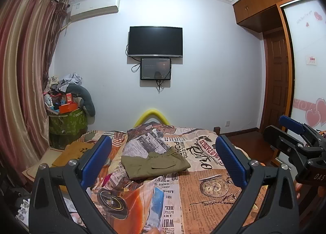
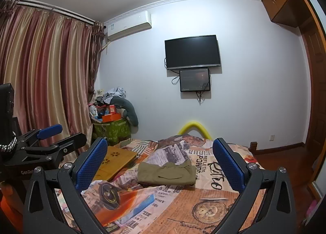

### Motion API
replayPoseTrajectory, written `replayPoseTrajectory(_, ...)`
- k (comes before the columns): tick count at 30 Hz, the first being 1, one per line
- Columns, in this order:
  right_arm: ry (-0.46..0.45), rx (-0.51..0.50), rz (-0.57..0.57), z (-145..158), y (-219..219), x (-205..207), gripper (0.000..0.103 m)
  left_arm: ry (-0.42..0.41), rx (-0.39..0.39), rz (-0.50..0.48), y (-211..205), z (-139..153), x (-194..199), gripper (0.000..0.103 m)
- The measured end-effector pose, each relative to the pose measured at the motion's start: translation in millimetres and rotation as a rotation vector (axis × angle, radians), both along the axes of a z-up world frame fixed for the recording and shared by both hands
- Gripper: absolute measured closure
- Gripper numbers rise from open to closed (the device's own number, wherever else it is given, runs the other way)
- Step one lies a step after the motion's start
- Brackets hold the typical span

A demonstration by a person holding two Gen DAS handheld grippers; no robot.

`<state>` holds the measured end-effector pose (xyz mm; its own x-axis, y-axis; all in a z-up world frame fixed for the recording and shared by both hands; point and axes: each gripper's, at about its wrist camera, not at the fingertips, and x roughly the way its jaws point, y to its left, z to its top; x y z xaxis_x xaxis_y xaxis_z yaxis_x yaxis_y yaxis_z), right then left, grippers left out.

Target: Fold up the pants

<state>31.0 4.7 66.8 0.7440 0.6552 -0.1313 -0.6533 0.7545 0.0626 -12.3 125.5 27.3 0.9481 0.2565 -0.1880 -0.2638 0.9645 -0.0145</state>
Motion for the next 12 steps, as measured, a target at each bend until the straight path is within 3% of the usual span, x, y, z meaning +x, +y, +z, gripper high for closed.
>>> replayPoseTrajectory(12,0.008,0.001,-0.005,-1.7,-0.2,1.5,0.000,0.003,-0.008,-0.010,2.4,-1.5,1.4,0.000)
